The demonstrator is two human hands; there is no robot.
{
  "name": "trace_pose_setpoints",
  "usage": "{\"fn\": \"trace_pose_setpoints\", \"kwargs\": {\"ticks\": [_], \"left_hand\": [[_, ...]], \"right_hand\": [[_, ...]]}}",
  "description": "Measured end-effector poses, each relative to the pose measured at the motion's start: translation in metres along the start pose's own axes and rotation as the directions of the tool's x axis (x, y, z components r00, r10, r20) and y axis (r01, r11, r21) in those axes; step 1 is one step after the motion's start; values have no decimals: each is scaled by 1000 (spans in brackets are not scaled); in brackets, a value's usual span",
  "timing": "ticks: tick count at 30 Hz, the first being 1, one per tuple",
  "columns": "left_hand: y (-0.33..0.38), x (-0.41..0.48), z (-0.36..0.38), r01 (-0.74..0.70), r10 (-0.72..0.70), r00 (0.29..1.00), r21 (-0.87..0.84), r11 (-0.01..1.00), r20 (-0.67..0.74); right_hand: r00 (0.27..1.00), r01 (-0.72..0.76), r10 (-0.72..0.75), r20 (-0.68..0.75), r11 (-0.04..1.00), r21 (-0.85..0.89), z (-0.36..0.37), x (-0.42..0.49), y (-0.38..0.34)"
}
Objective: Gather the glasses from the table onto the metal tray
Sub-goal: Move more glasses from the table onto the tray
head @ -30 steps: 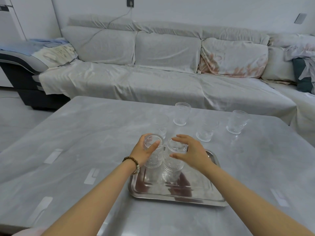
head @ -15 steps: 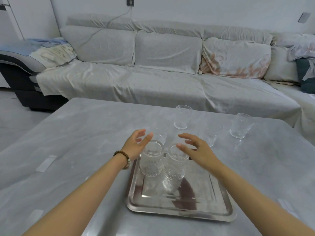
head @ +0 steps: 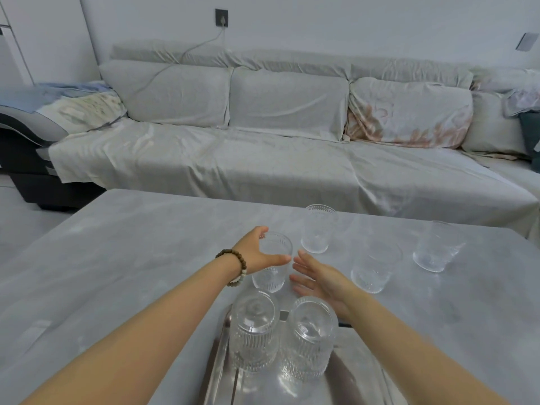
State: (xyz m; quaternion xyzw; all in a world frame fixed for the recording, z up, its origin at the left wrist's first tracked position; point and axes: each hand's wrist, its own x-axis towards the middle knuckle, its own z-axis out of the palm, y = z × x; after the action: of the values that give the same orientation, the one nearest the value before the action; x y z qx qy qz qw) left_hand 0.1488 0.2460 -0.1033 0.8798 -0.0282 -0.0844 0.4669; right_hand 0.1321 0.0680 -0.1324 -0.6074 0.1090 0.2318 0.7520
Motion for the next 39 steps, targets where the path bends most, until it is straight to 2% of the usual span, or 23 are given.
{"fn": "trace_pose_setpoints", "kwargs": {"ticks": [5, 10, 14, 18, 21, 23, 29, 33, 36, 39], "left_hand": [[-2, 6, -2, -37, 38, 999, 52, 998, -25], [-1, -5, -7, -85, 91, 988, 55, 995, -127], [13, -22, -18, -141, 82, 961, -213, 967, -262], [49, -51, -24, -187, 84, 972, -504, 843, -221], [74, -73, -23, -227, 128, 971, -616, 754, -201], [84, -86, -20, -239, 163, 971, -641, 729, -177], [87, -111, 1, -264, 261, 962, -506, 821, -78], [76, -116, 22, -265, 272, 962, -300, 916, -20], [64, -116, 31, -246, 249, 968, -119, 962, 15], [49, -116, 35, -232, 229, 972, 82, 969, 54]], "right_hand": [[998, -52, 52, 36, 999, 2, 1, 9, 10], [998, 10, -3, 61, 994, -110, 2, -2, 4], [991, 103, -99, 95, 994, -42, 0, -24, -6], [975, 149, -160, 155, 985, 85, 5, -57, -23], [957, 224, -251, 146, 958, 176, 5, -89, -39], [944, 282, -308, 121, 941, 188, 2, -110, -46], [904, 425, -427, 6, 900, 99, -25, -161, -49], [870, 467, -479, -115, 876, -120, -46, -183, -47], [812, 464, -535, -233, 834, -298, -57, -193, -43], [784, 421, -580, -223, 760, -495, -65, -197, -35]]}}
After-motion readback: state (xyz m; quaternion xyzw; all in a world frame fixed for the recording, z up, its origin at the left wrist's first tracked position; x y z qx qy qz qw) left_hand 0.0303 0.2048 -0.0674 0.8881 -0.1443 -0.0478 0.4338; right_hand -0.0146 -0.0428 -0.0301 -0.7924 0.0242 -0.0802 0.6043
